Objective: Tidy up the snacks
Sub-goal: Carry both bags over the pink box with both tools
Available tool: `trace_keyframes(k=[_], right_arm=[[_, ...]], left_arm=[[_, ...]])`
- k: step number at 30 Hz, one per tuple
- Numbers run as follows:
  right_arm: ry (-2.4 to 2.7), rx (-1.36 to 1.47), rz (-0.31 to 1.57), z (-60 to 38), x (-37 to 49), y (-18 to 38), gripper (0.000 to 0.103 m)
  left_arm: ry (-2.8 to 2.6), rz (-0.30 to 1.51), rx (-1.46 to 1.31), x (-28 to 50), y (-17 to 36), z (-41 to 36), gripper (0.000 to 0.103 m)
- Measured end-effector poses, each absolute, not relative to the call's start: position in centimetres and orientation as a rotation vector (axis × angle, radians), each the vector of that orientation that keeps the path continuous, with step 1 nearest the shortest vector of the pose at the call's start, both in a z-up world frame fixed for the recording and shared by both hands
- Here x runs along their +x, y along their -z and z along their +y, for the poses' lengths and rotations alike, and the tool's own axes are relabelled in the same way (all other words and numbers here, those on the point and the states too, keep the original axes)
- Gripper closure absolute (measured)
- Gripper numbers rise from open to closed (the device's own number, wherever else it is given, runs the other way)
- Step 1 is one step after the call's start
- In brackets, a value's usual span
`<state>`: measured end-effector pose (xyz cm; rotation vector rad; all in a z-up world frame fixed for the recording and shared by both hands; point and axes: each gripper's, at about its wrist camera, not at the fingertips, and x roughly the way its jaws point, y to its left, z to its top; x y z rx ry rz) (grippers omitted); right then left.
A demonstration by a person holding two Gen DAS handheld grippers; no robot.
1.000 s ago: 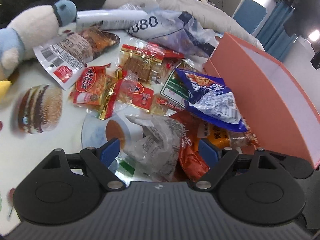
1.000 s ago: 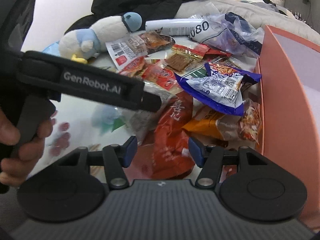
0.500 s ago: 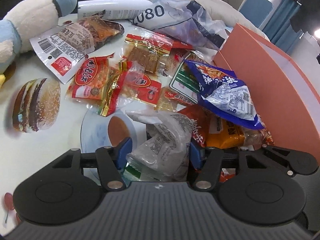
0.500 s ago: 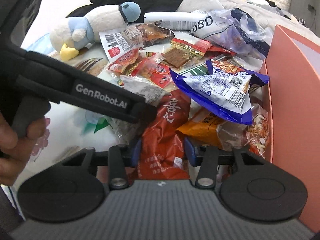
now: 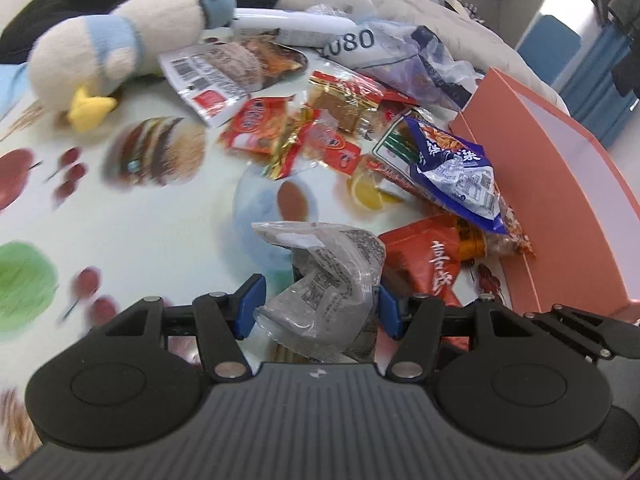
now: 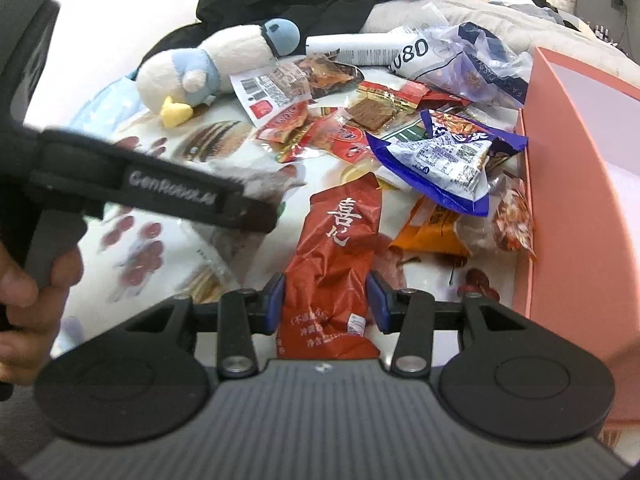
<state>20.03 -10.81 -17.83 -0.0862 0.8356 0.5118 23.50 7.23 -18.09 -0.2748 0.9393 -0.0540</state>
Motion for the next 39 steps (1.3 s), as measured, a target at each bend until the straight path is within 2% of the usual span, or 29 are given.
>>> trace_keyframes(k=[20,39], right_arm=[[-0.462,0.029,0.715,-15.7,13.4,10.4,0.056],[-0.315,0.065,0.654,-22.3,9.4,6.3,0.056]], left_arm=[[0.062,0.786,-0.358,14.4,10.7,4.6,0.039],[0.266,0.735,-0.37,12.4,6.2,-4.2,0.039]])
